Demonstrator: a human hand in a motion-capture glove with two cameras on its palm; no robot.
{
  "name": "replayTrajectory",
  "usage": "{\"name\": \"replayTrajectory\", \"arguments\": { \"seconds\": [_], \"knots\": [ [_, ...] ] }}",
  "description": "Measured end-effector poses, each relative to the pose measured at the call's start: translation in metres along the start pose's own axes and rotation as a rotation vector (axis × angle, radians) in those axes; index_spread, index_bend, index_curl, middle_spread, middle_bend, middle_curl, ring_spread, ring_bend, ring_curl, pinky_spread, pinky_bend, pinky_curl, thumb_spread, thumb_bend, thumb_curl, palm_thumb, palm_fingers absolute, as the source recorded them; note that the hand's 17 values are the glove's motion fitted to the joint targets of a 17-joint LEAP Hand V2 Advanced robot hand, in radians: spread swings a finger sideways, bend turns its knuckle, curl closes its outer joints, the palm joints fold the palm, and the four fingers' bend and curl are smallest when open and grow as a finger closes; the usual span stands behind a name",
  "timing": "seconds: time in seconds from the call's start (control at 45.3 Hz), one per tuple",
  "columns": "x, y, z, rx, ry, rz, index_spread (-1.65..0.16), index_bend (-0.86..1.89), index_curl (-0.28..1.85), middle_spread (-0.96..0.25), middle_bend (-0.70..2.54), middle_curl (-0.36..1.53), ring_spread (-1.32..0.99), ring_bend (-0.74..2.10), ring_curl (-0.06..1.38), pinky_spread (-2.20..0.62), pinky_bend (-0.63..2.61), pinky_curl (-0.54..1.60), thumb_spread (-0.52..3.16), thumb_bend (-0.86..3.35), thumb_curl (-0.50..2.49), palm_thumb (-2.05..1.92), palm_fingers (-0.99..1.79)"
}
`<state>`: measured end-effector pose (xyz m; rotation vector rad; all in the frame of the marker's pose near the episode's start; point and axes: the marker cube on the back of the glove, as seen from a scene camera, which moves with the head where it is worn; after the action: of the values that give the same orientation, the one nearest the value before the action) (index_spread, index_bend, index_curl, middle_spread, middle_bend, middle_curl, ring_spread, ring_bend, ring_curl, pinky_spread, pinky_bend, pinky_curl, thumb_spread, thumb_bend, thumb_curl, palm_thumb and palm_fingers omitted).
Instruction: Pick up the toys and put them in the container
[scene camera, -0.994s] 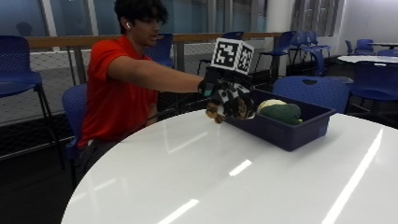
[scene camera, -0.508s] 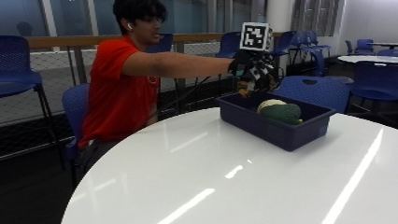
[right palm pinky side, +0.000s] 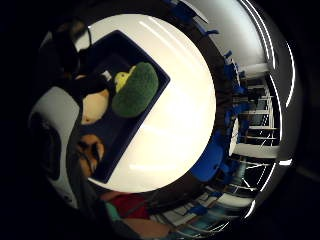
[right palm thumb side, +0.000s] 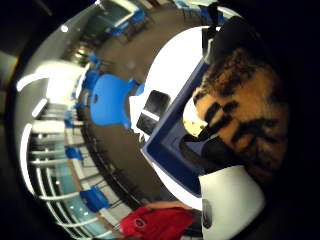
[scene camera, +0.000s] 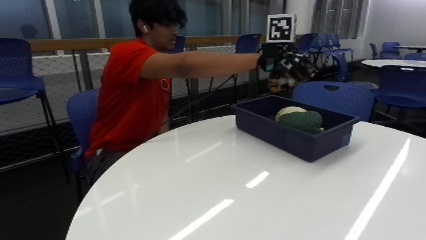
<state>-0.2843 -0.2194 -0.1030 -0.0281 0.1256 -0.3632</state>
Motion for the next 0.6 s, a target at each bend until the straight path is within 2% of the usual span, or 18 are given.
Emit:
{"name": "replayTrajectory", "arguments": {
  "seconds": [0.066,0.088,0.11,0.155,0.199,0.353,0.442,0.596],
  "knots": [
    [0.005,0.003,0.004,-0.049,0.008,-0.042,-0.49,0.17,0.45,-0.43,0.19,0.48,-0.53,0.71,0.51,-0.45,1.06,0.37,0.86,0.05,0.93,0.62,0.73],
    [0.007,0.003,0.005,-0.076,0.015,-0.031,-0.48,0.15,0.44,-0.38,0.08,0.45,-0.48,0.67,0.50,-0.38,1.04,0.37,0.95,0.02,0.91,0.54,0.42],
    [0.009,0.004,0.007,-0.104,0.023,-0.023,-0.47,0.24,0.49,-0.34,0.06,0.44,-0.43,0.62,0.51,-0.32,1.04,0.39,0.98,-0.07,0.87,0.39,0.24],
    [0.011,0.008,0.009,-0.143,0.018,-0.056,-0.46,0.22,0.50,-0.28,0.10,0.44,-0.32,0.45,0.50,-0.23,1.10,0.43,1.03,-0.10,0.81,0.29,-0.07],
    [0.013,0.012,0.009,-0.152,0.005,-0.087,-0.44,0.15,0.47,-0.22,0.10,0.42,-0.23,0.30,0.46,-0.16,1.15,0.43,1.06,-0.13,0.74,0.15,-0.26],
    [0.030,0.020,0.012,-0.115,0.044,0.000,-0.41,0.16,0.40,-0.12,0.08,0.33,-0.07,0.14,0.32,-0.01,1.17,0.38,1.12,-0.07,0.61,-0.02,-0.22],
    [0.050,0.026,0.016,-0.095,0.073,0.137,-0.40,0.18,0.40,-0.10,0.09,0.31,-0.02,0.15,0.30,0.04,1.16,0.37,1.14,-0.06,0.56,-0.05,-0.20],
    [0.075,0.049,0.027,-0.107,0.071,0.172,-0.40,0.19,0.40,-0.08,0.10,0.27,0.03,0.15,0.28,0.09,1.14,0.36,1.15,-0.05,0.48,-0.05,-0.17]
  ]
}}
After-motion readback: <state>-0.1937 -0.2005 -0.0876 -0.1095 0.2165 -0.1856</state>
